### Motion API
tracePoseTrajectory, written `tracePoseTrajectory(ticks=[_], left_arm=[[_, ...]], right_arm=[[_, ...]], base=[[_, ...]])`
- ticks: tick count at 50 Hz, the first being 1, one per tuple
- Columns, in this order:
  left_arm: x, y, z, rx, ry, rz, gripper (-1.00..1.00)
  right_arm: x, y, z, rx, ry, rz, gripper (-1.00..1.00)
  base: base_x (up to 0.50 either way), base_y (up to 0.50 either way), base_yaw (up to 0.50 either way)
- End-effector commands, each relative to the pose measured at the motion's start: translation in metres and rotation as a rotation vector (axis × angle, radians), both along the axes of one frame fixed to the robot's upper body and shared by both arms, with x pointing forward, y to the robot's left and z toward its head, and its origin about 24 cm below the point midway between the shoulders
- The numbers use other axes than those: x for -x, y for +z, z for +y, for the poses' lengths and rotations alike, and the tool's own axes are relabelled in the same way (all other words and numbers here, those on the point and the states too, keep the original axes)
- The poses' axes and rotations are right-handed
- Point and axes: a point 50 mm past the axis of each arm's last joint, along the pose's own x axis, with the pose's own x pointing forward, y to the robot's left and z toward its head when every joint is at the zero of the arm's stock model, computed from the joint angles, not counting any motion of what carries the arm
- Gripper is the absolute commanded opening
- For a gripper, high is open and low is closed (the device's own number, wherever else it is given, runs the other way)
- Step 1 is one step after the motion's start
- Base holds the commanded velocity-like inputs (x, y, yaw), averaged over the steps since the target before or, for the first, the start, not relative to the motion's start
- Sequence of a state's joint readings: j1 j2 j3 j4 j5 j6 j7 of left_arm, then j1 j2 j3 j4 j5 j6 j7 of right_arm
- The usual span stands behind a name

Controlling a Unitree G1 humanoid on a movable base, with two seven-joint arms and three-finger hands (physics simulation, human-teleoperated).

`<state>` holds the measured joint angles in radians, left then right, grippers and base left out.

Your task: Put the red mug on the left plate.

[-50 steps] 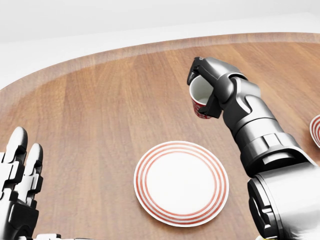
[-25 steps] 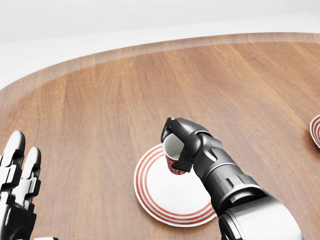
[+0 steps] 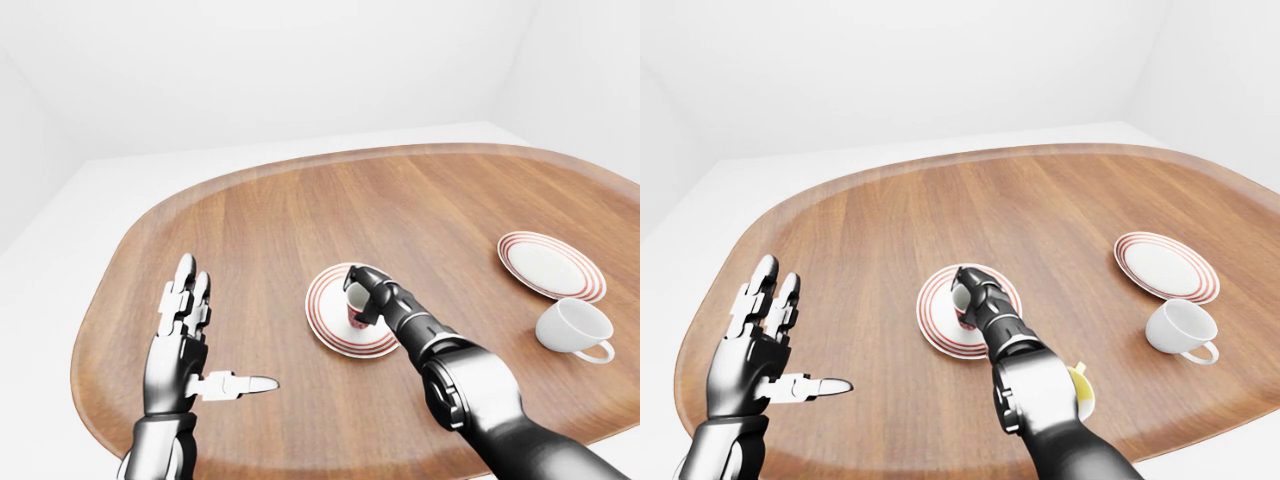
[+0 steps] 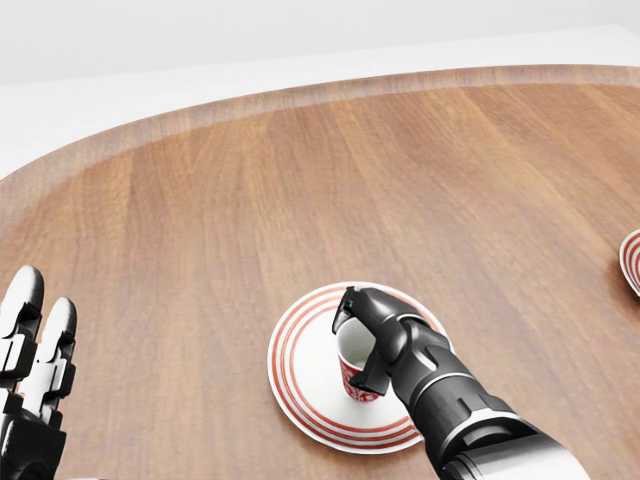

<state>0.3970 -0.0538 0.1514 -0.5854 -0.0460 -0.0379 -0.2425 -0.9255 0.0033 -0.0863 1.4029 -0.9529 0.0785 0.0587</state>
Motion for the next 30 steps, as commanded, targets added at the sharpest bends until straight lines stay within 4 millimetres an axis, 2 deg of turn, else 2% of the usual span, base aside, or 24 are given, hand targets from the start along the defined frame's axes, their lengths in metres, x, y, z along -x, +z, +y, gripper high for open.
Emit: tracePoseTrajectory(ticks=[1,13,23,30], left_arm=[[-0.0009,-0.0004,0.0019,0.002,0.001,0.003,1.0],[-0.0015,-0.0016,0.0037,0.004,0.004,0.009,1.0],[0.0008,-0.0037,0.0043,0.002,0.004,0.007,1.0],[0.0015,-0.0044,0.0049,0.002,0.006,0.007,1.0]], right_arm=[[0.0035,-0.0055,-0.0053,0.081,-0.023,-0.072,-1.0],[0.0041,-0.0039,0.0001,0.217,0.033,-0.196,-1.0],[0.0065,-0.0074,0.0004,0.18,0.009,-0.172,-1.0],[0.0034,-0.0022,0.0037,0.114,0.005,-0.21,-1.0]], base=[[0.0,0.0,0.0],[0.0,0.0,0.0],[0.0,0.0,0.0],[0.0,0.0,0.0]])
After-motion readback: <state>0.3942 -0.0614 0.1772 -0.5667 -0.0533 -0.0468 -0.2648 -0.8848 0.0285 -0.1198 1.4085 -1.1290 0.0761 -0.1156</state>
